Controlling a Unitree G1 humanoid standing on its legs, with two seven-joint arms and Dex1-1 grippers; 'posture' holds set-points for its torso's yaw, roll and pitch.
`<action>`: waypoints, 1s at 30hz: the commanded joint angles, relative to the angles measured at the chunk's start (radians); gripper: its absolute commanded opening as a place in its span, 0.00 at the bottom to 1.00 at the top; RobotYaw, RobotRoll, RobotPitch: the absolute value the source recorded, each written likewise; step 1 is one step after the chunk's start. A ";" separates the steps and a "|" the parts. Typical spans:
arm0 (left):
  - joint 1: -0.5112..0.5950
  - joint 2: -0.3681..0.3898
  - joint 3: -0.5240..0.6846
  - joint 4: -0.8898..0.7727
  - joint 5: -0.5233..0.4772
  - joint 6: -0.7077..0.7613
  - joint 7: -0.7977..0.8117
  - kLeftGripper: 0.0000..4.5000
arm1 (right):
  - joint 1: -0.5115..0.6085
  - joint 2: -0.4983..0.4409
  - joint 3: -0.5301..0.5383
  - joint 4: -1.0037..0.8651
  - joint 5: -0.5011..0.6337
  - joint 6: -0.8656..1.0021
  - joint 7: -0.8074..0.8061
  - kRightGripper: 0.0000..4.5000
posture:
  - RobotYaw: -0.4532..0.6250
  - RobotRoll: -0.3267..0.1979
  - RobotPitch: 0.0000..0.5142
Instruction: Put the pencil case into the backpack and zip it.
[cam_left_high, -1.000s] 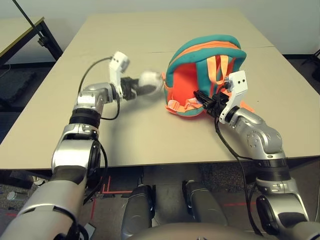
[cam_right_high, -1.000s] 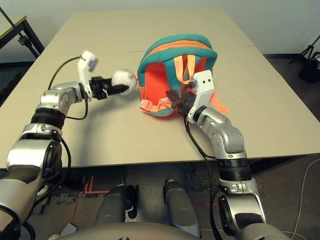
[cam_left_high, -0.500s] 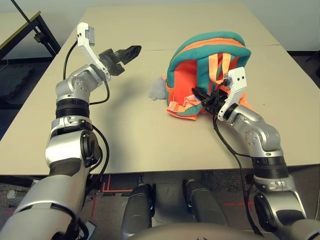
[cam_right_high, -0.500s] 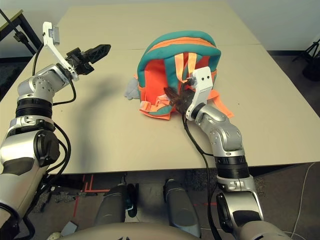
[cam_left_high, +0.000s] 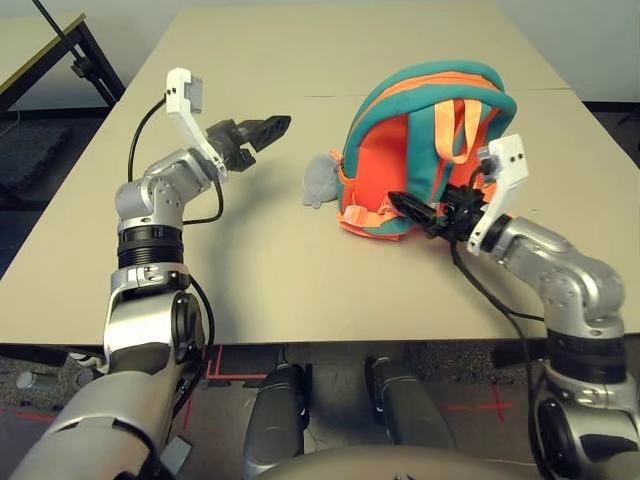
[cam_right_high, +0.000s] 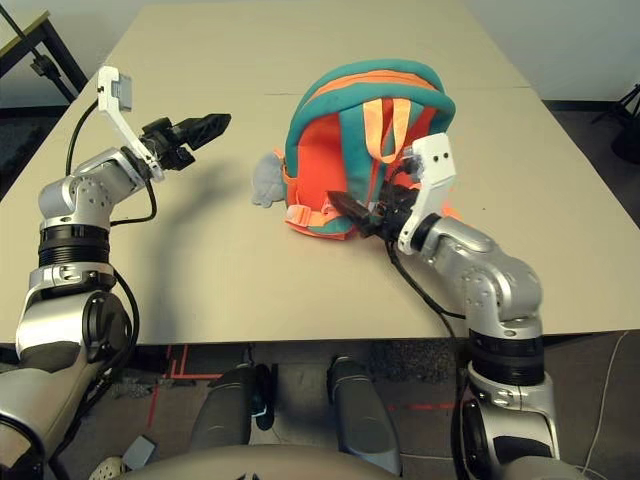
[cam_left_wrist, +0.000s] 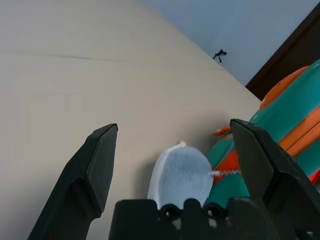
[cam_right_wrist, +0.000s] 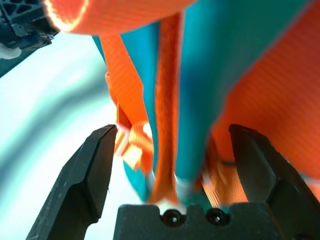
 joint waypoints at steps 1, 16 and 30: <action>0.033 0.014 -0.004 -0.051 -0.020 0.030 0.017 1.00 | 0.029 -0.081 -0.116 -0.047 0.155 0.112 0.043 1.00 | 0.23 0.62 0.32; 0.177 0.065 0.076 -0.116 -0.012 -0.082 0.112 1.00 | 0.185 -0.186 -0.280 0.300 -0.085 -0.302 0.009 1.00 | 0.24 0.62 0.33; 0.276 0.078 0.133 -0.011 0.069 -0.397 0.319 1.00 | 0.064 -0.038 -0.260 0.629 -0.269 -0.760 -0.063 1.00 | 0.29 0.62 0.40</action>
